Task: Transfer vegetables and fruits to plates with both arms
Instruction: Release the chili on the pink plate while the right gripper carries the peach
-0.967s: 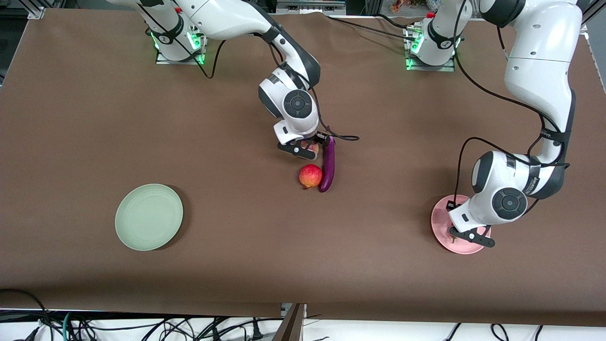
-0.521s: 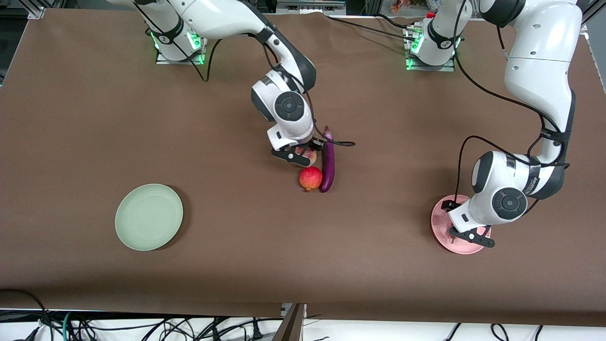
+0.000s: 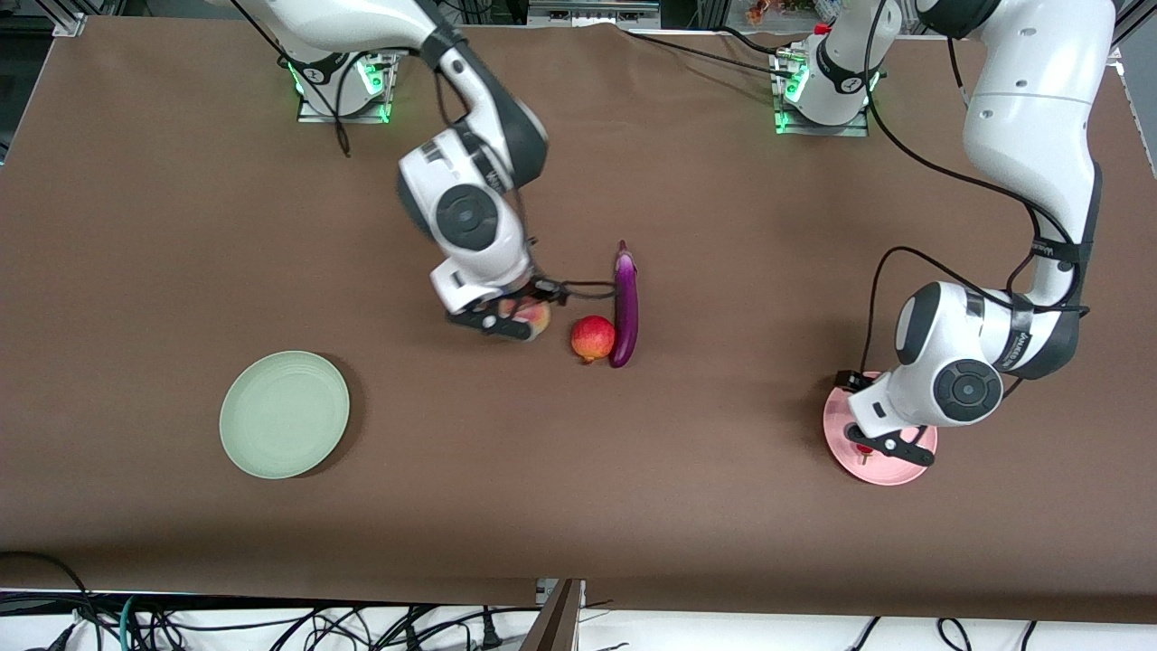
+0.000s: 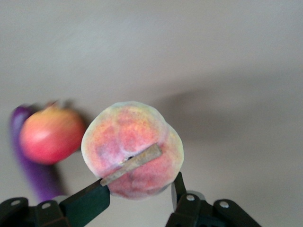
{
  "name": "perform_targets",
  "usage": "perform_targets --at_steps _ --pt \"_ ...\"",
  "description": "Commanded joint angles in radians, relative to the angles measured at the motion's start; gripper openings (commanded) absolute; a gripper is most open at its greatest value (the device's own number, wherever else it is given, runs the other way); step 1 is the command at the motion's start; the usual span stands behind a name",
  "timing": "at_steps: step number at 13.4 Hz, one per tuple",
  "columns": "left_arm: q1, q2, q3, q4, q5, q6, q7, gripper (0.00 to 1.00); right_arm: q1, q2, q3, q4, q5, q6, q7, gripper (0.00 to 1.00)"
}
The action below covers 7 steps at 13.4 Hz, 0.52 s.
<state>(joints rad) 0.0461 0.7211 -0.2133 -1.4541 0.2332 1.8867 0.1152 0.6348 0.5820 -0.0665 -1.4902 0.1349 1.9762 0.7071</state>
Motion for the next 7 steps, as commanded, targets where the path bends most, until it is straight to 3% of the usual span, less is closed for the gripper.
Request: perform_targets --at_steps 1,3,5,7 --pt "-0.002 -0.119 -0.117 -0.067 -0.044 -0.130 -0.075 1.00 -0.041 -0.010 -0.099 -0.018 0.006 -0.025 -0.228 0.36" --pt "-0.005 -0.187 -0.210 -0.144 -0.048 -0.135 -0.165 1.00 -0.140 -0.005 -0.108 -0.019 0.000 -0.025 -0.372 0.36" --pt "-0.012 -0.175 -0.343 -0.158 -0.048 -0.126 -0.385 1.00 -0.240 -0.004 -0.108 -0.019 0.000 -0.025 -0.531 0.36" --pt "-0.095 -0.140 -0.374 -0.163 -0.046 -0.077 -0.556 1.00 -0.341 -0.001 -0.108 -0.022 -0.001 -0.025 -0.699 0.36"
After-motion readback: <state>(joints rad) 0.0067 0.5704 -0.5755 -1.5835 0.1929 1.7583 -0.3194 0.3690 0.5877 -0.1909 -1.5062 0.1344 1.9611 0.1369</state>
